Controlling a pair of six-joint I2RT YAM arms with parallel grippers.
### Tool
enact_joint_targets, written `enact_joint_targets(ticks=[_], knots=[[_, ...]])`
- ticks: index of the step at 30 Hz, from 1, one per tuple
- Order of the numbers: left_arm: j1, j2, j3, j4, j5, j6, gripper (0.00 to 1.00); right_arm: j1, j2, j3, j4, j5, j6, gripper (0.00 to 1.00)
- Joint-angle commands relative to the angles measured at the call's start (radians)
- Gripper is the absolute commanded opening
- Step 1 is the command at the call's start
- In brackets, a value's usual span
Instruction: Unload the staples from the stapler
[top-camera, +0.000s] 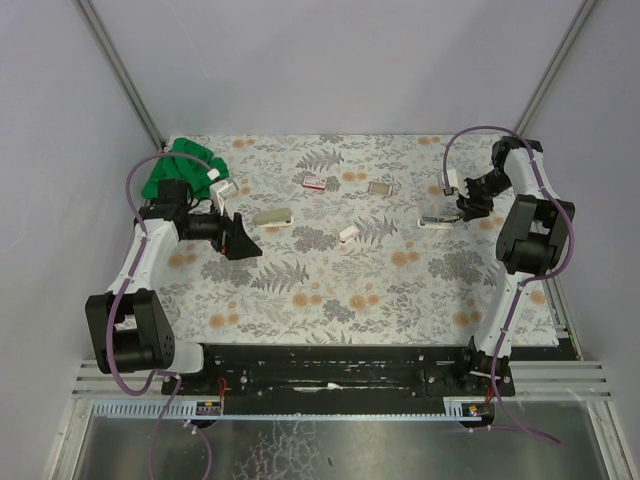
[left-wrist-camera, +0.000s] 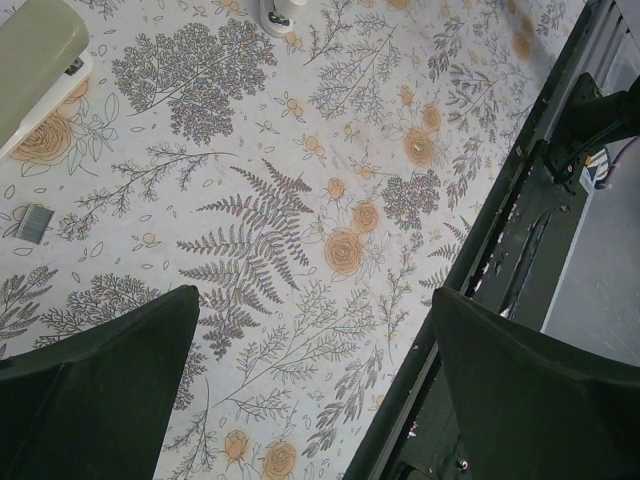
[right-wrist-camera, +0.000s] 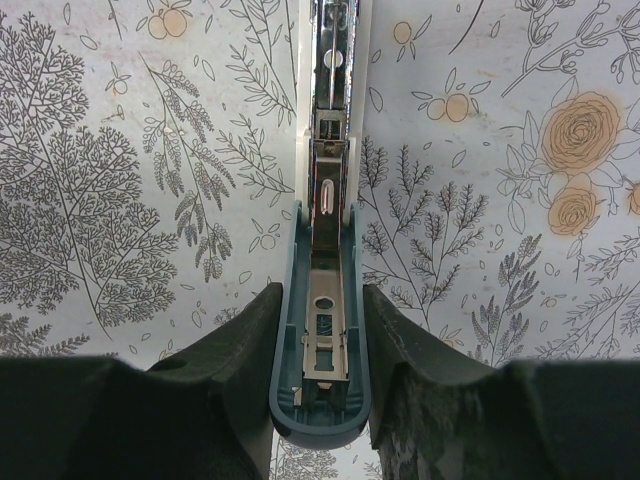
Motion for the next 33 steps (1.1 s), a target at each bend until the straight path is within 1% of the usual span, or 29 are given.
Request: enact_joint_targets(ticks=[1,8,12,15,18,20,26,27,28,33], knots=[[0.009,0.009,0.002,-0.008,0.025,0.019,1.00,0.004,-0.001,0.004,-0.017,-0.006,-0.003,0.06],[0.009,0.009,0.002,-0.008,0.025,0.019,1.00,0.005,-0.001,0.006,-0.017,-0.008,-0.002,0.06],[0.009,0.012,0.002,-0.009,0.024,0.019,1.00,0.005,-0.002,0.010,-0.018,-0.008,-0.001,0.09],[0.009,0.010,0.002,-0.008,0.026,0.019,1.00,0.004,-0.003,0.009,-0.018,-0.006,0.000,0.13],[0.009,0.008,0.002,-0.008,0.025,0.020,1.00,0.005,-0.005,0.011,-0.020,-0.006,0.001,0.14],[0.009,0.008,0.002,-0.008,0.026,0.020,1.00,0.005,-0.006,0.010,-0.020,-0.006,0.001,0.18],[0.008,0.006,0.002,-0.008,0.026,0.021,1.00,0.004,-0.008,0.012,-0.022,-0.006,0.001,0.23],[0.008,0.007,0.004,-0.008,0.026,0.020,1.00,0.005,-0.008,0.014,-0.024,-0.006,0.001,0.27],[0.008,0.008,0.004,-0.008,0.026,0.021,1.00,0.005,-0.008,0.015,-0.026,-0.006,0.000,0.29],[0.008,0.006,0.003,-0.008,0.024,0.021,1.00,0.005,-0.006,0.016,-0.028,-0.005,0.000,0.32]])
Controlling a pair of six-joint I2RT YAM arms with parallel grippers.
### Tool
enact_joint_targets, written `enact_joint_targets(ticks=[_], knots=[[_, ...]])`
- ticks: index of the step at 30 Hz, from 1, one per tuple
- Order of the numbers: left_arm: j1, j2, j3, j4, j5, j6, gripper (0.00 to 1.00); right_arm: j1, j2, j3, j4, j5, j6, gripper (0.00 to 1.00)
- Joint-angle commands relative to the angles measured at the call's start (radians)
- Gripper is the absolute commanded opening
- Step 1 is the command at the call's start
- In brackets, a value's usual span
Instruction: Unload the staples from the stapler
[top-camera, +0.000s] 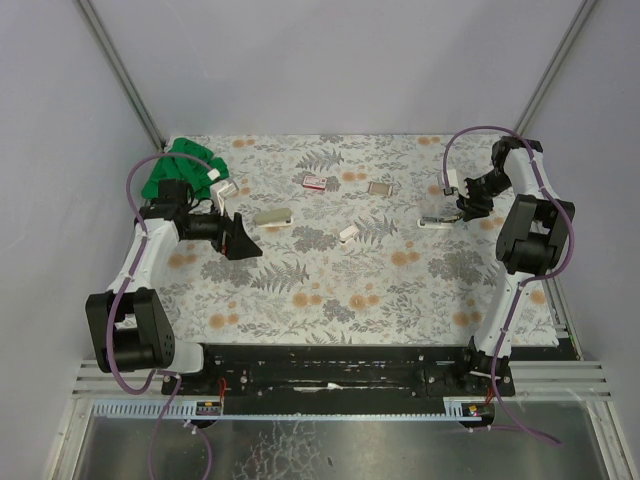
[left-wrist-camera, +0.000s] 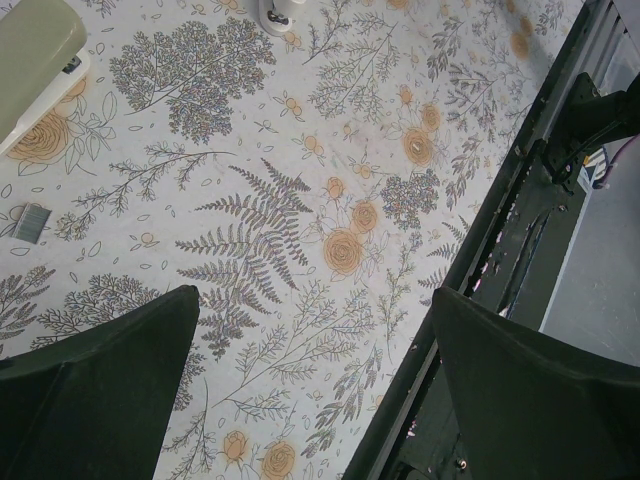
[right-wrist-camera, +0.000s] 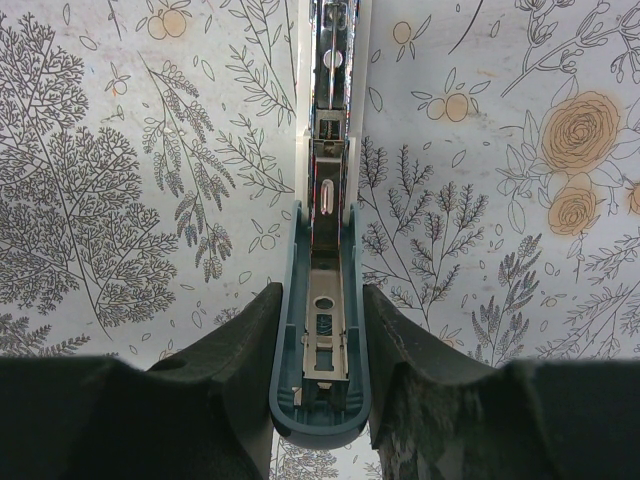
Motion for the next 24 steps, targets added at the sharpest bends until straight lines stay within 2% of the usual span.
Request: enact_joint_targets(ticks=[1,24], knots=[[0.008,0.001,0.004,-0.007,0.021,0.020,1.00,0.005,-0.005,0.016,-0.029,-0.004,-0.003,0.33],[0.010,0.003,0.006,-0.007,0.022,0.019,1.00,0.005,-0.009,0.024,-0.044,-0.001,-0.012,0.53]])
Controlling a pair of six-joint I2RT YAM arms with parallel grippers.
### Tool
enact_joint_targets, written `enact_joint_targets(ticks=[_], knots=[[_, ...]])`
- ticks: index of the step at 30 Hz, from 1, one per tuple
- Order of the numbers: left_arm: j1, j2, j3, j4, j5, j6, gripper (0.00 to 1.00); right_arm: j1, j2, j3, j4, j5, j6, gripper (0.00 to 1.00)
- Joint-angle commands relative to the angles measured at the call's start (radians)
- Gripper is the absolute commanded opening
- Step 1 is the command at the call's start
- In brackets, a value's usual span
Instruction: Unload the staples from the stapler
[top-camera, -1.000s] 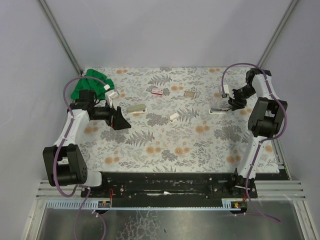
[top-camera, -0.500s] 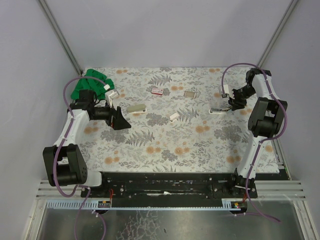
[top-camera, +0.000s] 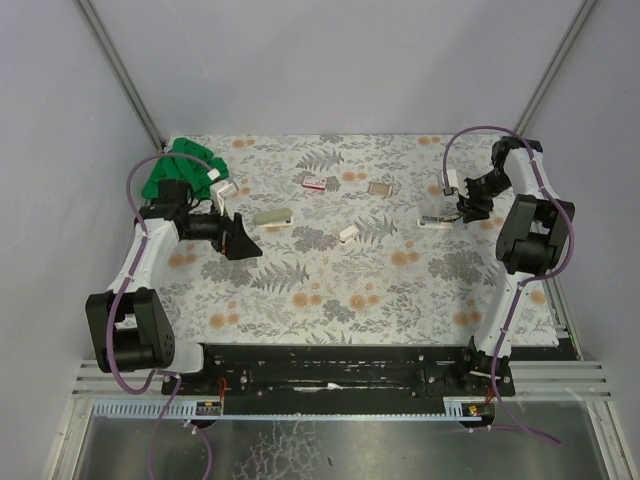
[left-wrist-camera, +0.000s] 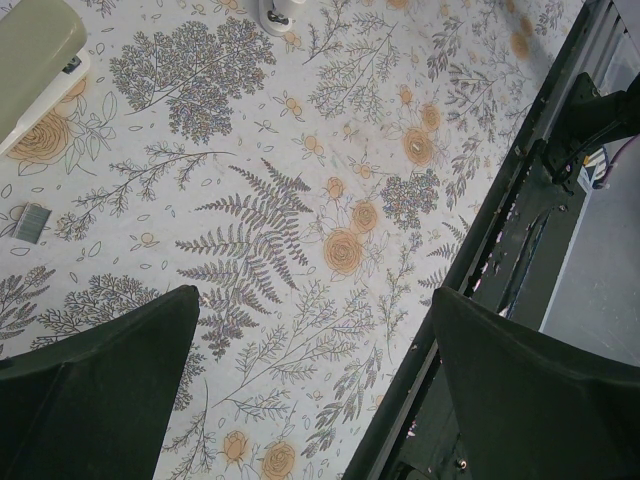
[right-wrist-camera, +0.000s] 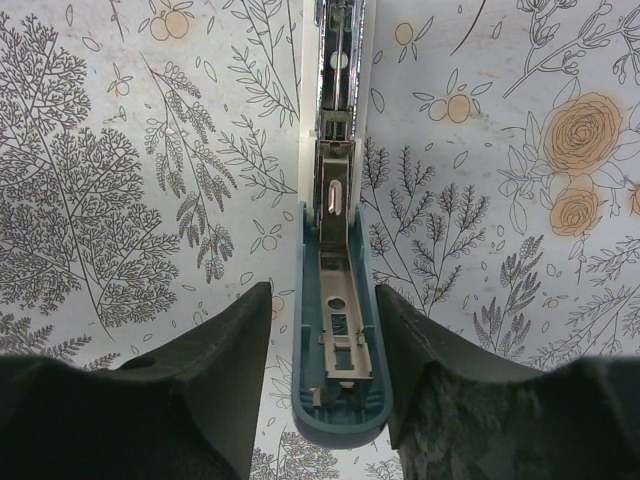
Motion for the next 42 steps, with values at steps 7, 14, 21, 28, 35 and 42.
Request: enact_joint_targets(ticks=[7,14,21,28,35,42], knots=[[0.010,0.003,0.005,-0.006,0.023,0.019,1.00,0.006,-0.007,0.026,-0.043,-0.002,-0.013,0.62],[0.009,0.006,0.004,-0.006,0.023,0.022,1.00,0.006,-0.012,0.030,-0.033,-0.011,-0.001,0.73],[0.010,0.005,0.004,-0.007,0.024,0.024,1.00,0.006,-0.028,0.026,-0.006,-0.030,0.025,0.88],[0.011,-0.002,0.002,-0.007,0.026,0.027,1.00,0.010,-0.093,-0.042,0.083,-0.052,0.061,0.99],[0.011,-0.010,0.001,-0.006,0.029,0.030,1.00,0.015,-0.129,-0.044,0.090,-0.063,0.084,0.99],[0.012,-0.015,0.007,-0.008,0.017,0.025,1.00,0.015,-0.183,-0.012,0.050,-0.100,0.129,0.99]])
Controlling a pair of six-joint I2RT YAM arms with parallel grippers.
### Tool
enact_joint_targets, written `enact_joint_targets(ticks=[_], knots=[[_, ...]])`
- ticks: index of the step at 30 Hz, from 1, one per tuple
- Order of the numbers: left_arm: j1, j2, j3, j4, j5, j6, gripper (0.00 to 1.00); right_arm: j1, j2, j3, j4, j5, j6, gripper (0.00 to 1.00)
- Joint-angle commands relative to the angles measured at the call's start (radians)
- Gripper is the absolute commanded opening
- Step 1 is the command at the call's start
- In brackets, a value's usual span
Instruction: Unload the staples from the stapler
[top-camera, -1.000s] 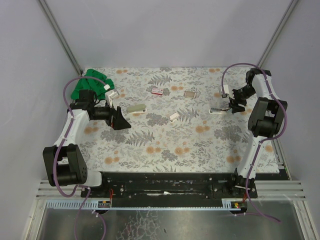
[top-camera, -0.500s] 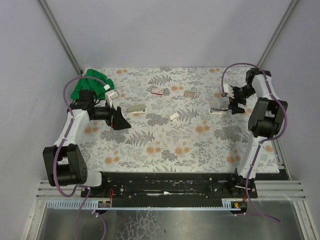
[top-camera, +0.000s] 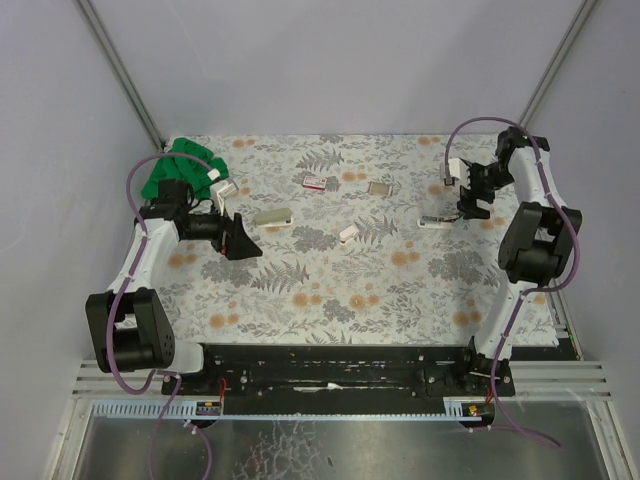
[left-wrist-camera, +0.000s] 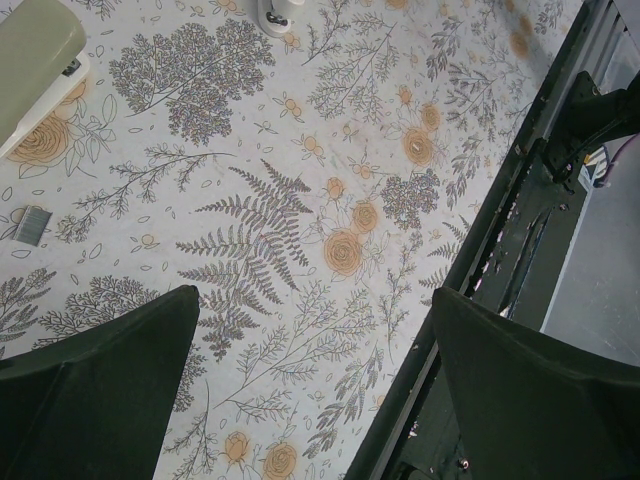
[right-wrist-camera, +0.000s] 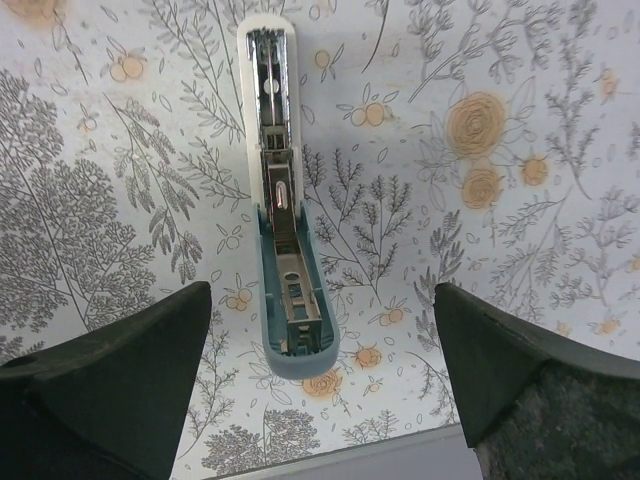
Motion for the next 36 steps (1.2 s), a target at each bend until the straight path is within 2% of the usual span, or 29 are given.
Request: enact_joint_targets(ticks=[1,6,11,21,28,36], knots=[[0.011,-0.013,0.009,-0.008,0.010,0.016,1.00,0.011,-0.092,0.037,-0.055,-0.070,0.054,0.99],[0.012,-0.013,0.007,0.050,-0.044,-0.055,1.00,0.028,-0.186,0.026,-0.076,-0.115,0.143,0.99],[0.010,0.006,0.011,0.174,-0.203,-0.188,1.00,0.082,-0.328,-0.071,-0.008,-0.110,0.317,0.99],[-0.008,0.167,0.091,0.289,-0.314,-0.207,1.00,0.170,-0.706,-0.348,0.148,-0.190,0.680,0.99],[-0.068,0.287,0.124,0.347,-0.447,-0.178,0.97,0.172,-0.894,-0.513,0.168,-0.322,0.766,0.99],[-0.079,0.291,0.113,0.360,-0.491,-0.199,1.00,0.173,-0.958,-0.575,0.274,-0.272,0.839,0.99]])
